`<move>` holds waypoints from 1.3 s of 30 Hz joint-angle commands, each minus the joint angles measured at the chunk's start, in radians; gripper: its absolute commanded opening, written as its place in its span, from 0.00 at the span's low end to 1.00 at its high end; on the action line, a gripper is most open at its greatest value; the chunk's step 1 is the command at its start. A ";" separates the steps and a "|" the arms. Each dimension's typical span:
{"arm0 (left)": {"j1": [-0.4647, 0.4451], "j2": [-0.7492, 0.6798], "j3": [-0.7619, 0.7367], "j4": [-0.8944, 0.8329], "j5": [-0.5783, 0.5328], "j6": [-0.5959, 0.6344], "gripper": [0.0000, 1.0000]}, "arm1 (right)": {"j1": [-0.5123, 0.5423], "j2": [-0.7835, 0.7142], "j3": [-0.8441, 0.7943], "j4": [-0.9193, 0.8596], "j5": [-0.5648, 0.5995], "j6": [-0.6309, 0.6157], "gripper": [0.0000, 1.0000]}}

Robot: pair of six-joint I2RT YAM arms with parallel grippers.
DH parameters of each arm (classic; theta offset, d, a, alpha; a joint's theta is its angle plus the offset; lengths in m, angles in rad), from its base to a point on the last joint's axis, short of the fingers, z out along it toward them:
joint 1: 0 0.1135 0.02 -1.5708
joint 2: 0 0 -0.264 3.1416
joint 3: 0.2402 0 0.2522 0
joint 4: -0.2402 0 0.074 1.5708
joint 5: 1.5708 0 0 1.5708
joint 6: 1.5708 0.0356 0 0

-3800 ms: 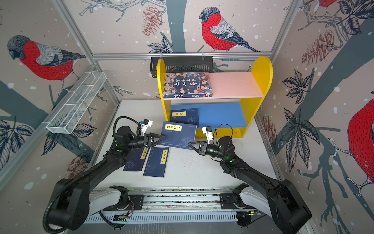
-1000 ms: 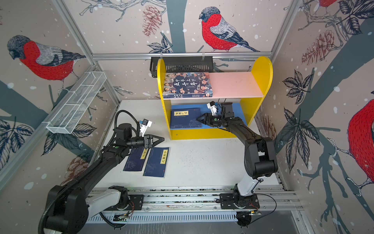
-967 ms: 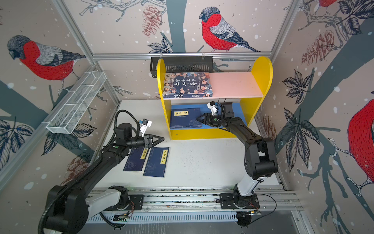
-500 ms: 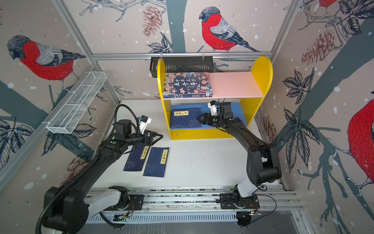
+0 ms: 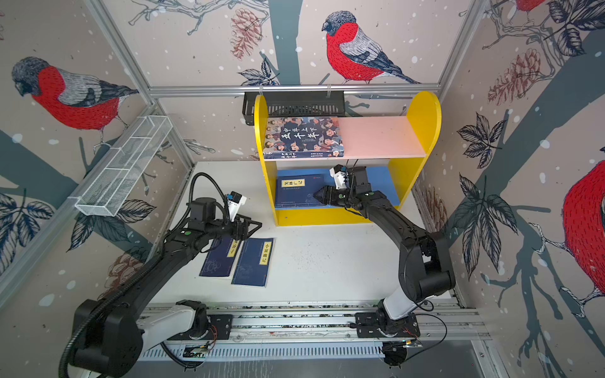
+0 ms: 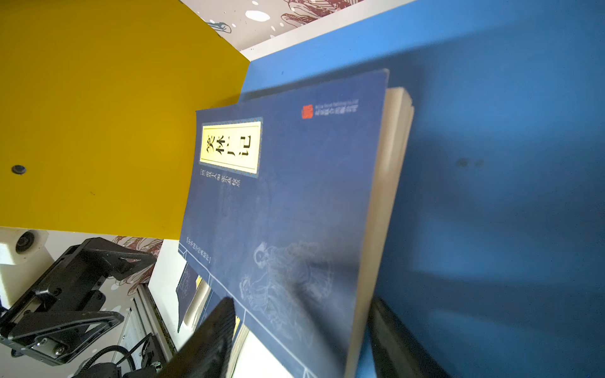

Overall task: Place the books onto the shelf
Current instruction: 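Lower the book against the shelf back and open the right gripper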

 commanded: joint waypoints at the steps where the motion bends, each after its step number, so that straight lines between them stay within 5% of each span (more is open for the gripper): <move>1: -0.006 0.005 -0.002 0.030 -0.009 0.029 0.72 | 0.007 -0.011 0.011 -0.002 0.024 -0.019 0.65; 39: -0.041 0.052 0.000 0.104 -0.048 0.030 0.70 | 0.020 -0.044 0.049 -0.062 0.147 -0.017 0.61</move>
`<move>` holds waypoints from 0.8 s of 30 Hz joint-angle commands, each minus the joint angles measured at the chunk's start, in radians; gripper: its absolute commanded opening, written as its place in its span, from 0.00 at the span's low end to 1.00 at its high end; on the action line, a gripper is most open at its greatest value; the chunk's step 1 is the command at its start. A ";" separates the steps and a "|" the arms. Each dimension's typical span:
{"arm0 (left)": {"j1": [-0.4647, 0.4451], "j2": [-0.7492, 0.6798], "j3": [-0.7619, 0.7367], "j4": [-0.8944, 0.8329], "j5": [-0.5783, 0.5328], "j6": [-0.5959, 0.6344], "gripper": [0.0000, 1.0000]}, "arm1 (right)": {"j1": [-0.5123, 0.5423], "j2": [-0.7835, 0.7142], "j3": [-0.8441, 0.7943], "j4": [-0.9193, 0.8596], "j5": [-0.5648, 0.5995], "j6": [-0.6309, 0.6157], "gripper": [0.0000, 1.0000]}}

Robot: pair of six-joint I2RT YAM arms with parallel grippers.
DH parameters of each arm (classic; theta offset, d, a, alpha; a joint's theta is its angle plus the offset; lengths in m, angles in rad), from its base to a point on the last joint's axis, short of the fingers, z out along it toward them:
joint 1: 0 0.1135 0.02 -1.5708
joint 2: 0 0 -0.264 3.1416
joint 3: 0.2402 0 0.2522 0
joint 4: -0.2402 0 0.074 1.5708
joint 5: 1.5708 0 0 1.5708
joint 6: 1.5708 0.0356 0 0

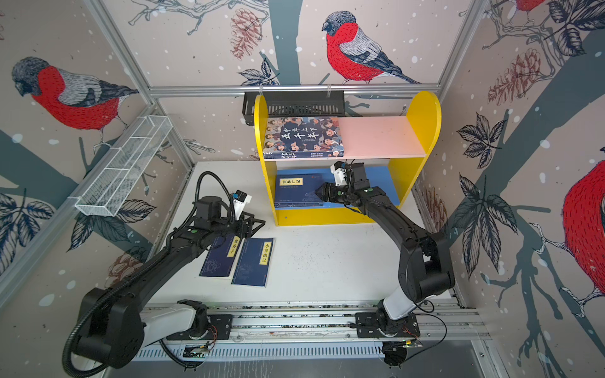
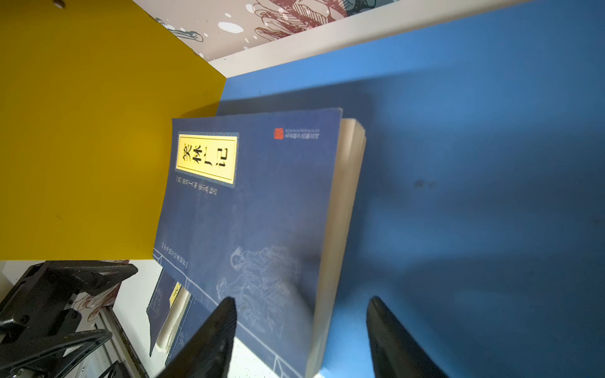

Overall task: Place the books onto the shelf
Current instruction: 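Lower the book against the shelf back and open the right gripper, then draw the right gripper back from the shelved book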

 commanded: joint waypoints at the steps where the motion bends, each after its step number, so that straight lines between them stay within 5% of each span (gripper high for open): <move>1: -0.001 -0.001 0.001 0.012 0.009 -0.004 0.70 | 0.002 -0.042 -0.018 0.007 0.027 0.004 0.60; 14: -0.001 0.029 0.007 0.027 0.046 -0.039 0.70 | 0.052 -0.290 -0.267 0.045 0.217 -0.004 0.44; 24: -0.002 0.030 0.005 0.029 0.050 -0.052 0.70 | 0.122 -0.240 -0.235 0.012 0.322 -0.053 0.45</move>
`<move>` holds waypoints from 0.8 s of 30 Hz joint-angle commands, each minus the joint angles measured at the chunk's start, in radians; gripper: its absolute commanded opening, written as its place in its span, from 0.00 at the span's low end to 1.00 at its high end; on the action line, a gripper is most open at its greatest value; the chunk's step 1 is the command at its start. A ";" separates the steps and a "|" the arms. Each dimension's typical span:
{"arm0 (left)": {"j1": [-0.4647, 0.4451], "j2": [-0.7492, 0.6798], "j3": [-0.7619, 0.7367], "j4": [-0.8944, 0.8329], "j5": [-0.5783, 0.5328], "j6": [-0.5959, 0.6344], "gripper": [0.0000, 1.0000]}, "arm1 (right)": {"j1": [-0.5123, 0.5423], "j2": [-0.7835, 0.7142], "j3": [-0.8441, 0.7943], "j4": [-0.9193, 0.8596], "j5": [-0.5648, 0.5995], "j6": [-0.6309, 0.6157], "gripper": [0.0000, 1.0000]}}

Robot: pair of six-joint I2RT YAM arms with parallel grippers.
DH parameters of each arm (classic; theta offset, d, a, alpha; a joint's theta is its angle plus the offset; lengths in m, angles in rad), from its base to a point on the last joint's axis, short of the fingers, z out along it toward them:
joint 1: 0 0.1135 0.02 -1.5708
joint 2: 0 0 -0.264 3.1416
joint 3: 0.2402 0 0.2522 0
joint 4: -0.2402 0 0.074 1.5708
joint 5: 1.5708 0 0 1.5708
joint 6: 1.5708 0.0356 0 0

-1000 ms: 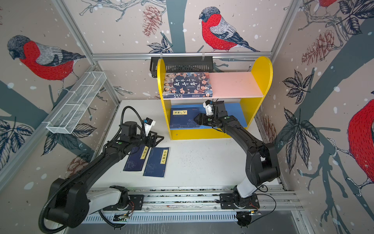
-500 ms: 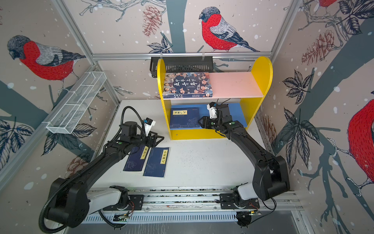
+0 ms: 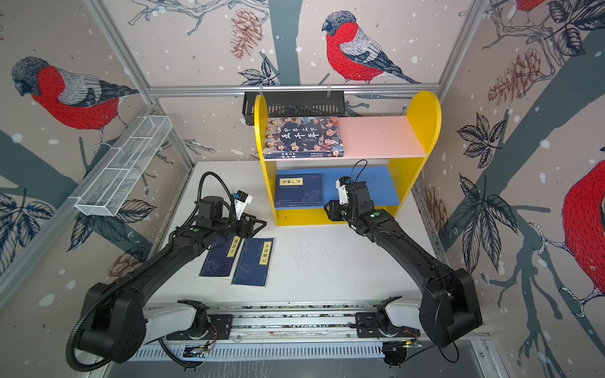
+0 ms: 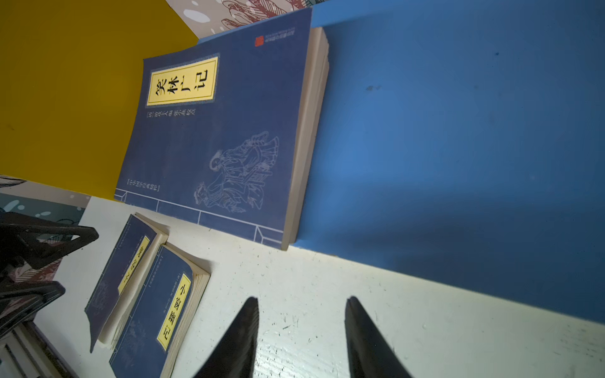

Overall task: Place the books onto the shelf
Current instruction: 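Draw the right gripper back from the shelved book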

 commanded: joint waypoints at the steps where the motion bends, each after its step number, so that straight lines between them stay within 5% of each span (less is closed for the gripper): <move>1: -0.001 -0.002 0.004 0.026 0.017 -0.003 0.70 | 0.022 0.024 0.022 0.002 0.076 -0.030 0.45; 24: 0.000 -0.008 -0.006 0.025 0.014 -0.005 0.70 | 0.084 0.128 0.093 -0.051 0.196 -0.075 0.45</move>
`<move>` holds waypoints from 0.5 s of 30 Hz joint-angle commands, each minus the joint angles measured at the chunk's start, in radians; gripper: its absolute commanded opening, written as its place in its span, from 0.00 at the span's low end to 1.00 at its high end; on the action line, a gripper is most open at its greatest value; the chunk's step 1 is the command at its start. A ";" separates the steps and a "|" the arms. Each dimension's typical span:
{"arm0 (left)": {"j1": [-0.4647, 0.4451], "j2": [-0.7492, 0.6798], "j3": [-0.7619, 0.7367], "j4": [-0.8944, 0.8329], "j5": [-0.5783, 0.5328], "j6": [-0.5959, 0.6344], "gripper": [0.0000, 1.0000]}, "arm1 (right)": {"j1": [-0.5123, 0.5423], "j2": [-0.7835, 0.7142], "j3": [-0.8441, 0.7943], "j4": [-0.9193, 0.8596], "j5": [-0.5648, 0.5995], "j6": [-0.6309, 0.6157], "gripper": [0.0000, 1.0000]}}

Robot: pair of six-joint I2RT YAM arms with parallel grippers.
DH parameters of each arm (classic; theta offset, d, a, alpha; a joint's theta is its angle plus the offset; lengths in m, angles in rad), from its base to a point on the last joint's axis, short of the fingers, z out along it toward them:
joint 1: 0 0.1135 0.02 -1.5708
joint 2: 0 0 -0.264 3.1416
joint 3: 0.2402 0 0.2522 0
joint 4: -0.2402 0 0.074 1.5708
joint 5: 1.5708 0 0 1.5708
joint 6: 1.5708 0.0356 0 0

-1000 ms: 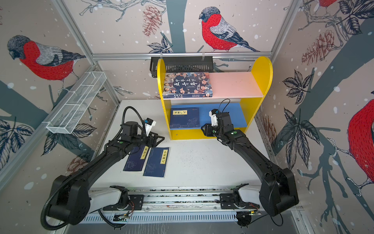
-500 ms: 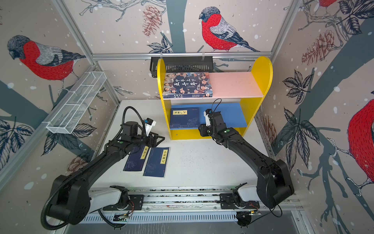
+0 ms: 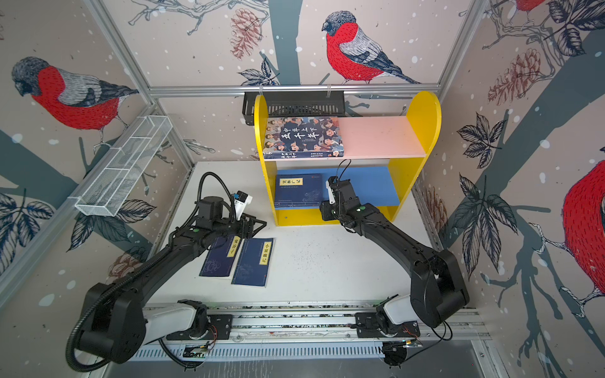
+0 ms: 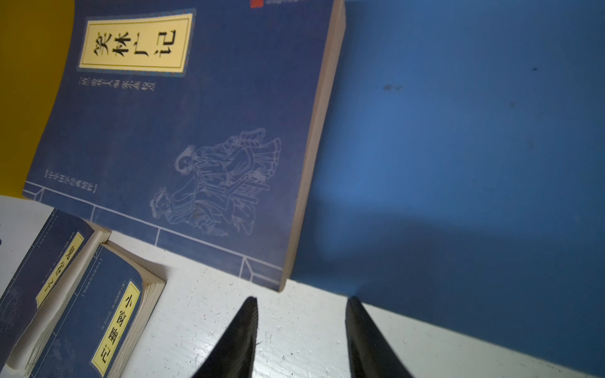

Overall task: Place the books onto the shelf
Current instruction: 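Draw the right gripper back from the shelved book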

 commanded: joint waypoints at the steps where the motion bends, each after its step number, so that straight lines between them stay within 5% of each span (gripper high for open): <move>1: -0.001 -0.008 -0.002 0.025 0.015 0.004 0.70 | 0.006 0.009 0.015 -0.010 0.035 -0.018 0.45; 15: -0.001 -0.015 -0.009 0.026 0.013 0.005 0.70 | 0.009 0.036 0.040 -0.020 0.050 -0.022 0.45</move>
